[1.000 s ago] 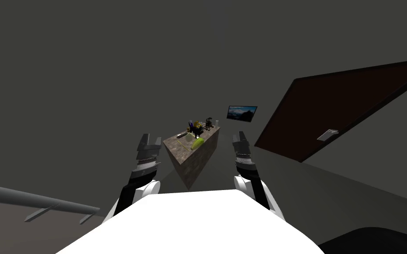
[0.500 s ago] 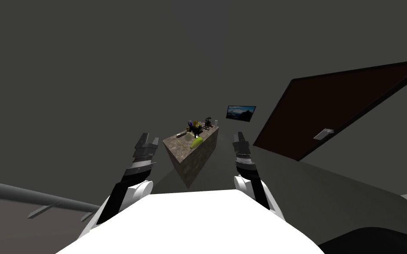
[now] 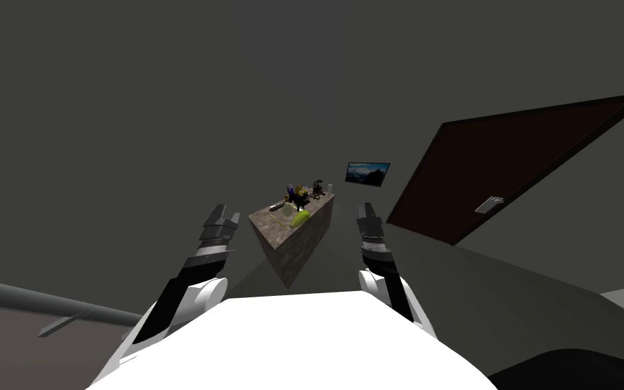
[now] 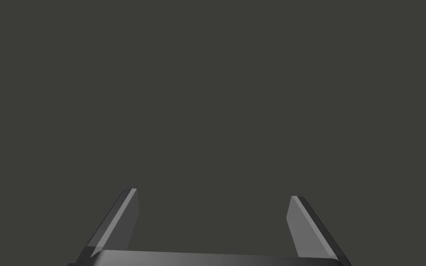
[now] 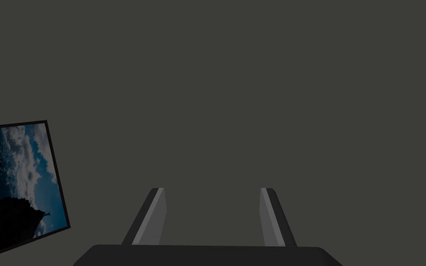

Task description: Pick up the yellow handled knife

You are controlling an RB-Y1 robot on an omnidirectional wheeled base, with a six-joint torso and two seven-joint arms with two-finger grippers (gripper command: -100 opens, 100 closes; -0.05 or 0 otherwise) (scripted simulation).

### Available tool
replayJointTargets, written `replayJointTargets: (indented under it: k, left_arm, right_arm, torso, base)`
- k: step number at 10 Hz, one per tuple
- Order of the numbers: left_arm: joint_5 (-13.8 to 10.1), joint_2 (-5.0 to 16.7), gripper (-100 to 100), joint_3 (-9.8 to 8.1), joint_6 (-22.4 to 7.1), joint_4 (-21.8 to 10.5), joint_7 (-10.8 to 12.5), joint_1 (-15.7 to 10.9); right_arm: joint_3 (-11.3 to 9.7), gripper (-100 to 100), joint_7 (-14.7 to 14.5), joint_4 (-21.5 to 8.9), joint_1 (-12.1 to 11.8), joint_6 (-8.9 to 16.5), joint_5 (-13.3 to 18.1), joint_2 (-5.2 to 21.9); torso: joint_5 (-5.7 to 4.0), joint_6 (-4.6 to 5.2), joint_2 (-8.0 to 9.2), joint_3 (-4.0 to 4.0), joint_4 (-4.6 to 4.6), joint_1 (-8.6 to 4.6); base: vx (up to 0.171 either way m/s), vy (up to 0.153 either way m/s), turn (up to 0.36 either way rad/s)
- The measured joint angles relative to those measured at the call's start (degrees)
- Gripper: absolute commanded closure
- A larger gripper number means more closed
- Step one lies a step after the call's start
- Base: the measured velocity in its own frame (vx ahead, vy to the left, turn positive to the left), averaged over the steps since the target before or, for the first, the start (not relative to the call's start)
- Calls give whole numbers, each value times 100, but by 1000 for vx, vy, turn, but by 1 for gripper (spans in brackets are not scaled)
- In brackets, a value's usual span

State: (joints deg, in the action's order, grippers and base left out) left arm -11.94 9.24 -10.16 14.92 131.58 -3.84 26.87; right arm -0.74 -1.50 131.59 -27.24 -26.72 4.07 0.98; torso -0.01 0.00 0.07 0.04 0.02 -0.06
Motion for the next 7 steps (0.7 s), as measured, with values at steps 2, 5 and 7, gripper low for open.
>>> replayJointTargets:
  k: [2, 5, 7]
  left_arm:
    - [-122, 62, -100, -168, -308, 29, 0, -24]
    - [-291, 142, -100, -393, -806, 30, 5, -61]
    - [-422, 195, -100, -561, -1173, 66, 2, -85]
  right_arm:
    - [0, 0, 0, 0, 0, 0, 0, 0]
    - [0, 0, 0, 0, 0, 0, 0, 0]
    - [0, 0, 0, 0, 0, 0, 0, 0]
  torso:
    - [0, 0, -1, -1, 0, 0]
    - [0, -1, -1, -1, 0, 1]
    - [0, 0, -4, -2, -1, 1]
  base:
    - [-14, -18, -32]
    - [-15, -18, -39]
    - [-6, -16, -45]
